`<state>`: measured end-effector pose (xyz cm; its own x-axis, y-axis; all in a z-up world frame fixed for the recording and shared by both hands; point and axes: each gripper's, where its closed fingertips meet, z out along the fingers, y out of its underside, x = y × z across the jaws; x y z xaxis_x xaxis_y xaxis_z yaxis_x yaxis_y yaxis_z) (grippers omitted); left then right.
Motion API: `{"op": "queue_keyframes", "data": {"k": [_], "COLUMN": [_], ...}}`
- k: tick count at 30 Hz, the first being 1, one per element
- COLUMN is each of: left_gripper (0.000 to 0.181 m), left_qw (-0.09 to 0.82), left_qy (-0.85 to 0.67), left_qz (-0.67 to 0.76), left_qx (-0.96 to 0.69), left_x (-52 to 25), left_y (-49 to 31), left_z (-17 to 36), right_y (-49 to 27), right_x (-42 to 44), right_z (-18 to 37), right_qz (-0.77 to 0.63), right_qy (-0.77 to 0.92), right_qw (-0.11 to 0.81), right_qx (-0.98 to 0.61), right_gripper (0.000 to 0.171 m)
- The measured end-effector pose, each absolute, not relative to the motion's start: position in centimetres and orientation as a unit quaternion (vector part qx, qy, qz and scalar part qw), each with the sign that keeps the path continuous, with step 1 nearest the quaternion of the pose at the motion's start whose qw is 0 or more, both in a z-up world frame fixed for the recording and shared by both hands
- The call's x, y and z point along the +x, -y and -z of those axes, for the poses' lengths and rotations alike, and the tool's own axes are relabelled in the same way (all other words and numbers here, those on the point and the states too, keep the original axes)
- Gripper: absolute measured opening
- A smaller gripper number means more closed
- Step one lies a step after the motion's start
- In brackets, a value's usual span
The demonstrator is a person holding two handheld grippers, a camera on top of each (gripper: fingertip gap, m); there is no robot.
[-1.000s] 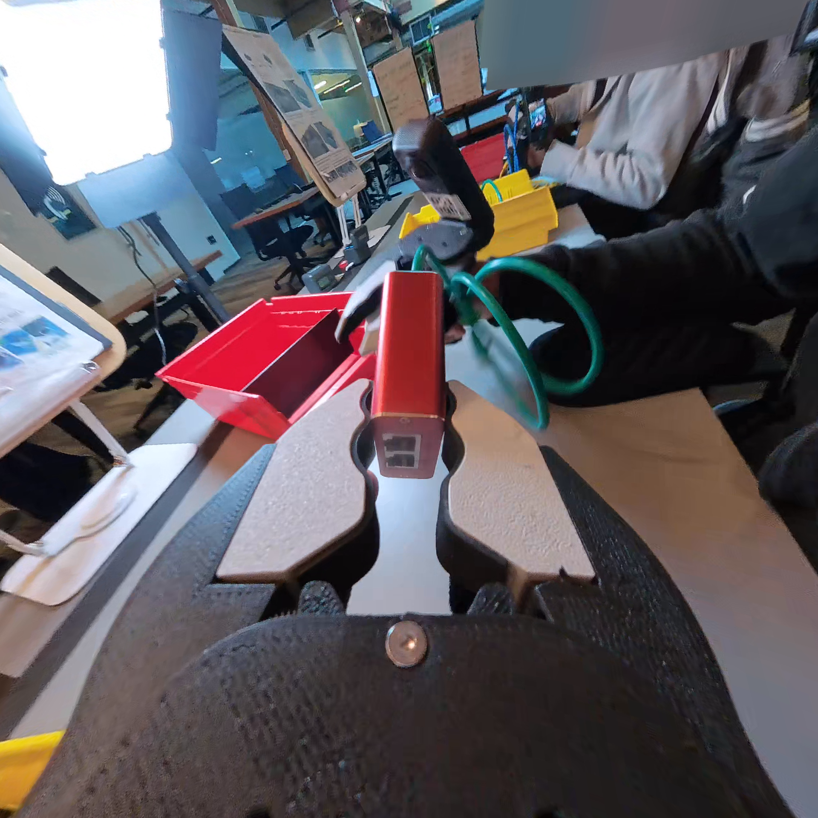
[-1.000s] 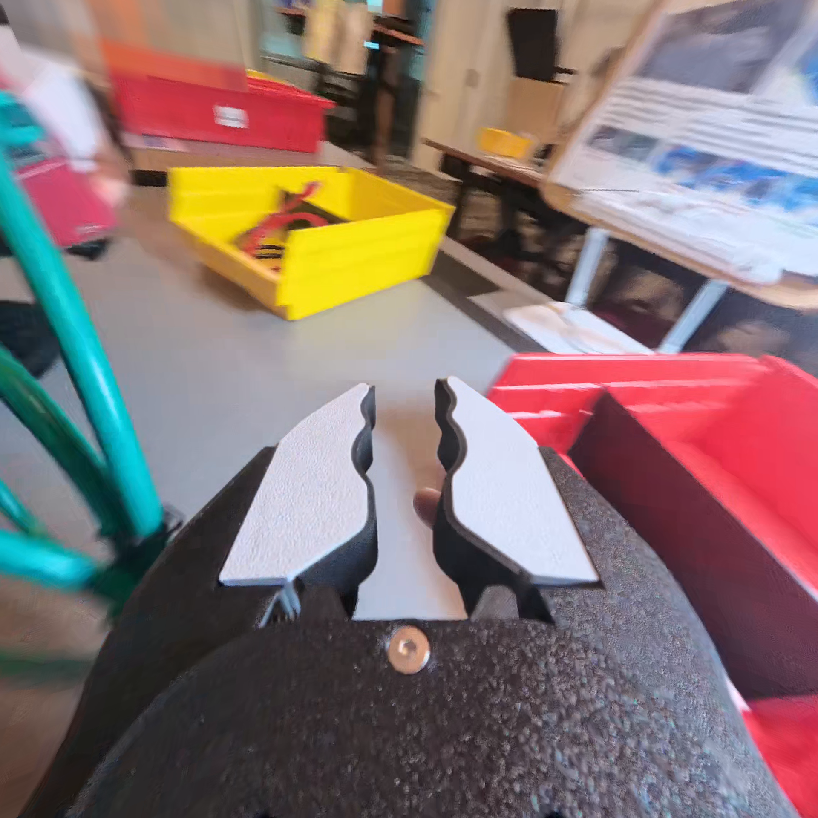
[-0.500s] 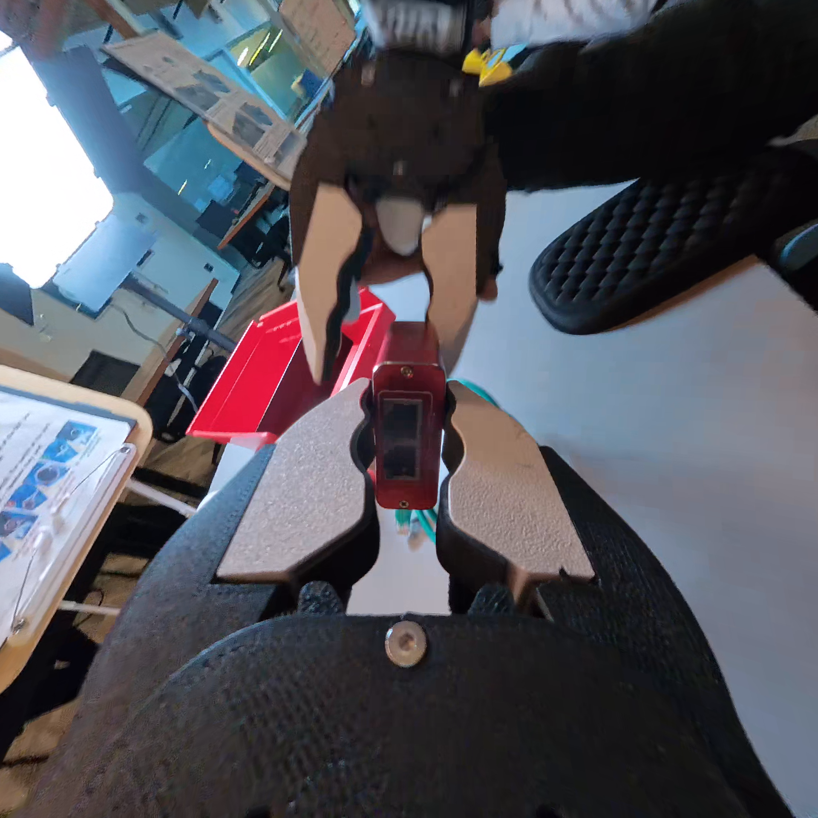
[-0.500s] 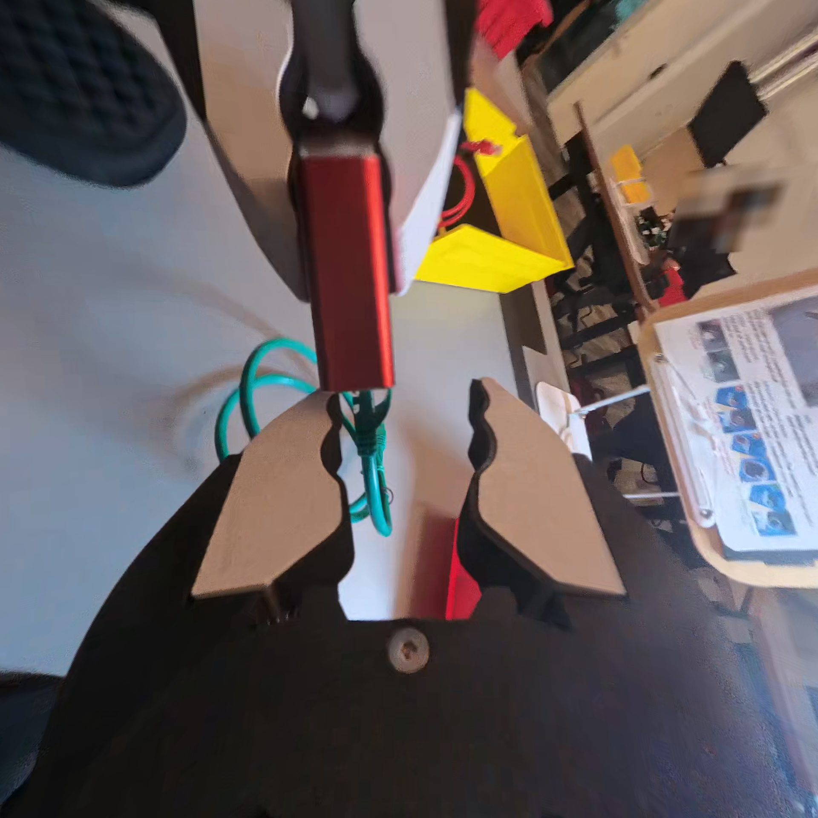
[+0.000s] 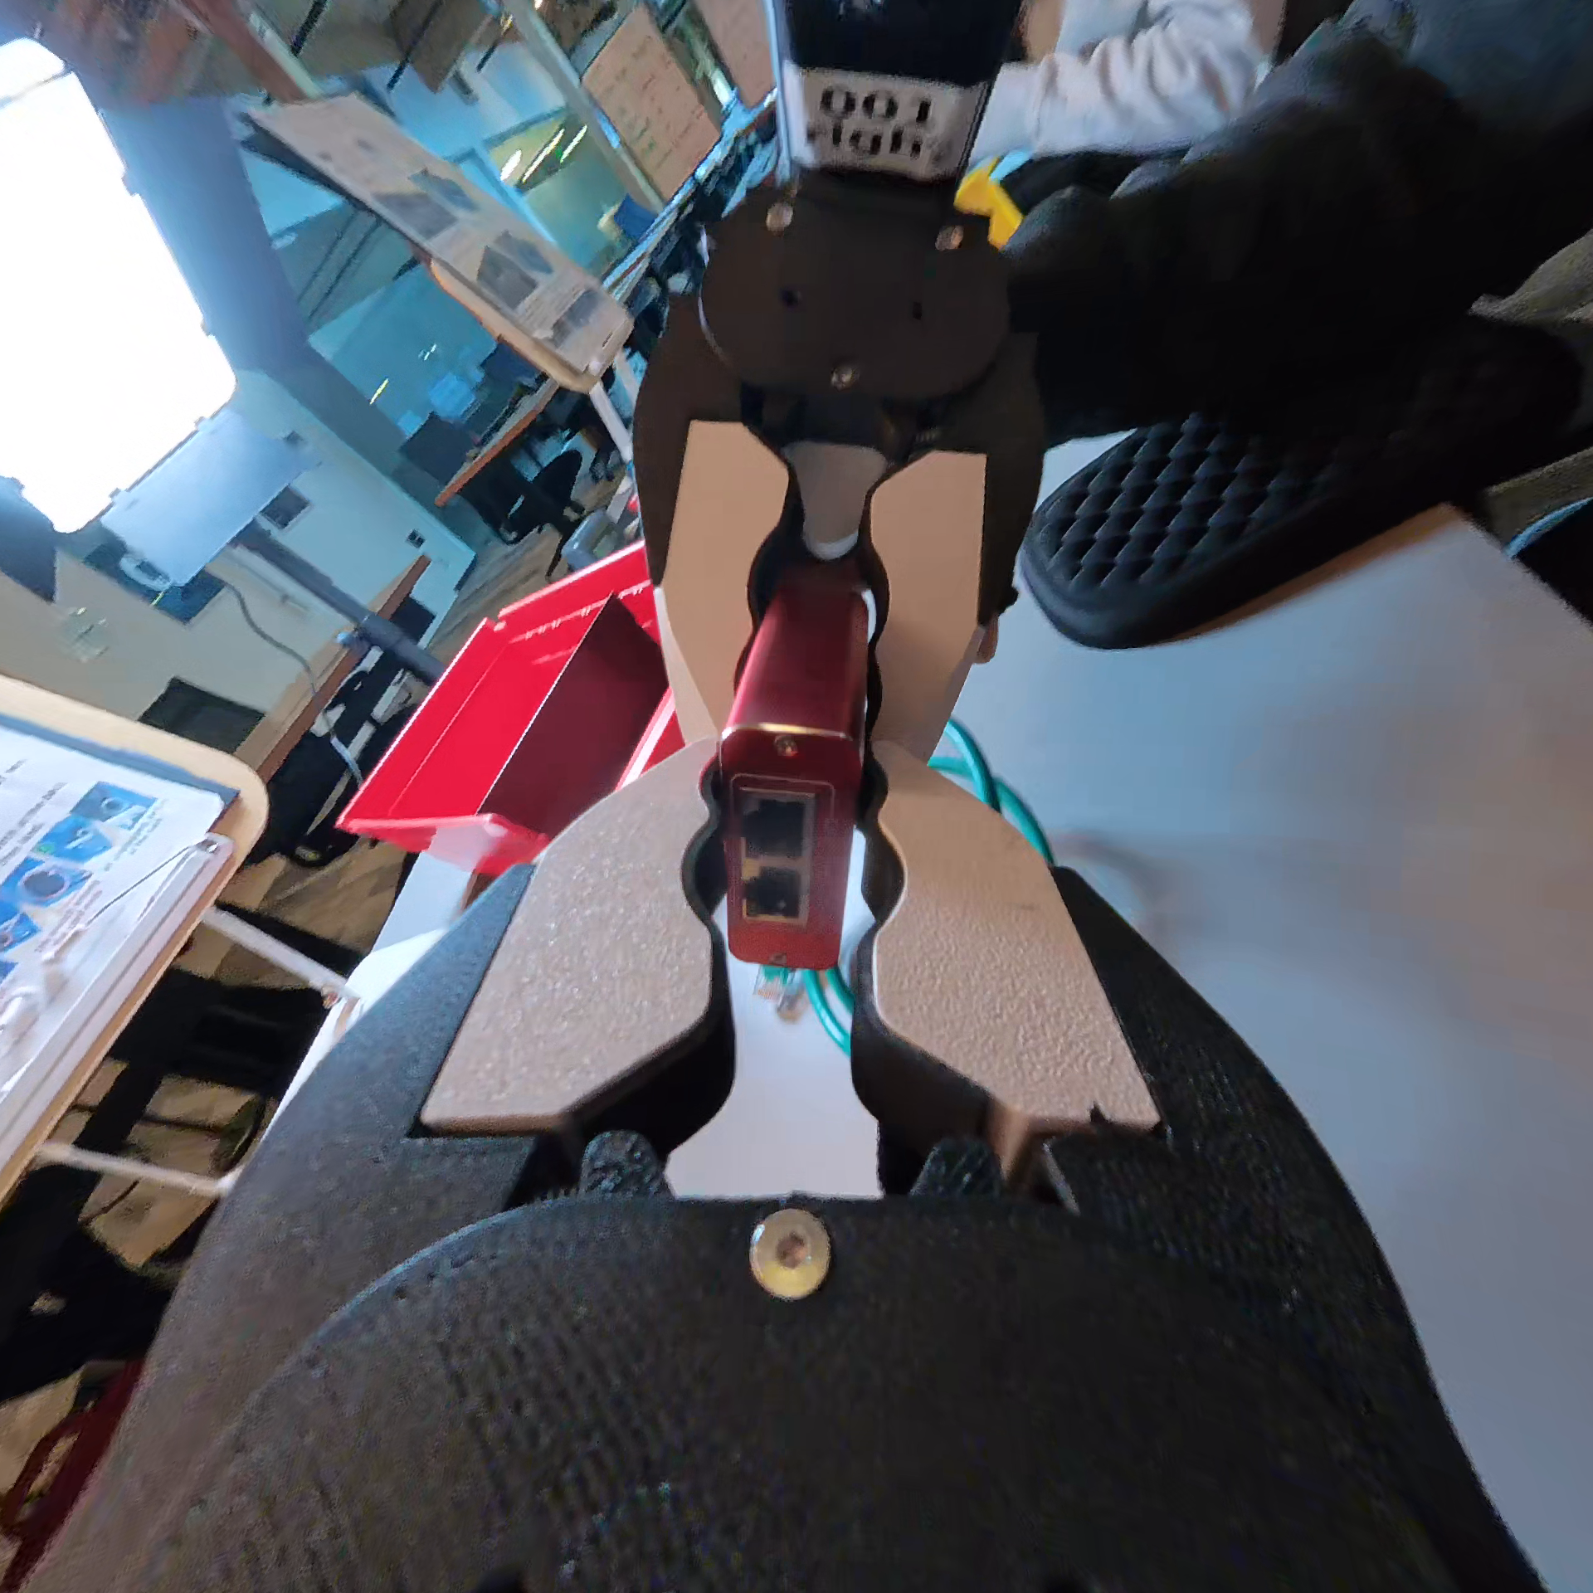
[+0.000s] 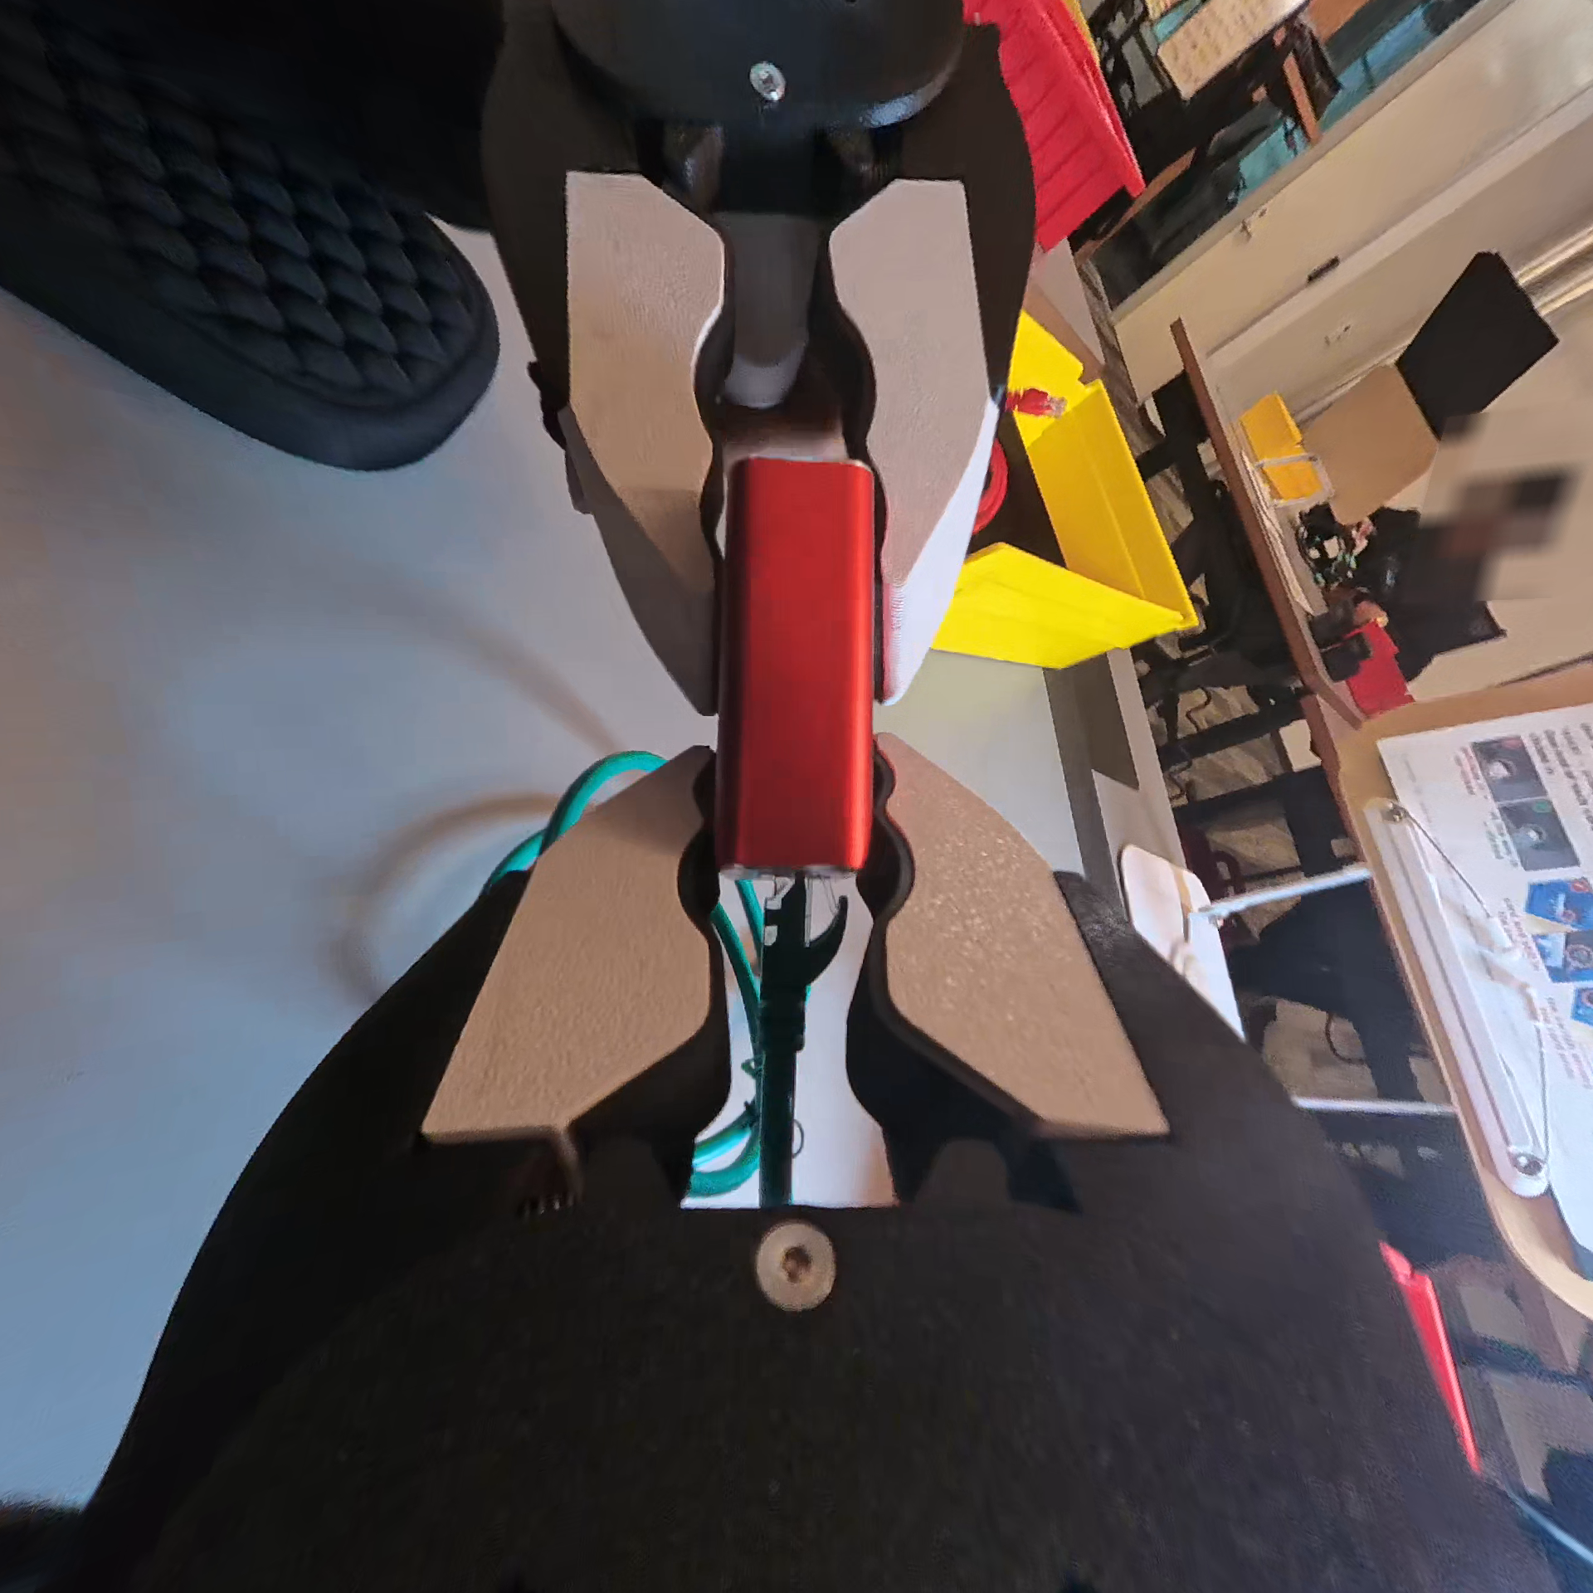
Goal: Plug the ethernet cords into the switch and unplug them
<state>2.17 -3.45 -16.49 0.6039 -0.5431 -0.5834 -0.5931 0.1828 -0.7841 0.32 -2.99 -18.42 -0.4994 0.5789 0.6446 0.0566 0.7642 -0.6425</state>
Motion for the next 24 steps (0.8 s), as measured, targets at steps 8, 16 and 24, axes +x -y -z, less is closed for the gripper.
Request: {"op": "queue_keyframes", "data": {"k": [8, 16, 24], "left_gripper": [0.027, 0.027, 0.029], "left_qw": [0.609, 0.609, 0.615], "left_qy": [-0.468, -0.492, -0.460], "left_qz": [-0.083, -0.105, -0.066], "left_qx": [-0.635, -0.613, -0.637], "left_x": [1.7, 2.2, 1.9], "left_y": [3.2, 3.9, 3.9], "left_z": [17.4, 17.5, 17.3], "right_y": [2.8, 4.1, 4.1], "right_x": [0.5, 1.5, 1.2], "right_z": [18.7, 18.2, 17.8], "right_qz": [-0.252, -0.258, -0.240], "right_qy": [0.814, 0.811, 0.805], "right_qw": [0.490, 0.509, 0.527], "right_qx": [-0.184, -0.127, -0.132], "right_gripper": [0.028, 0.031, 0.028]}}
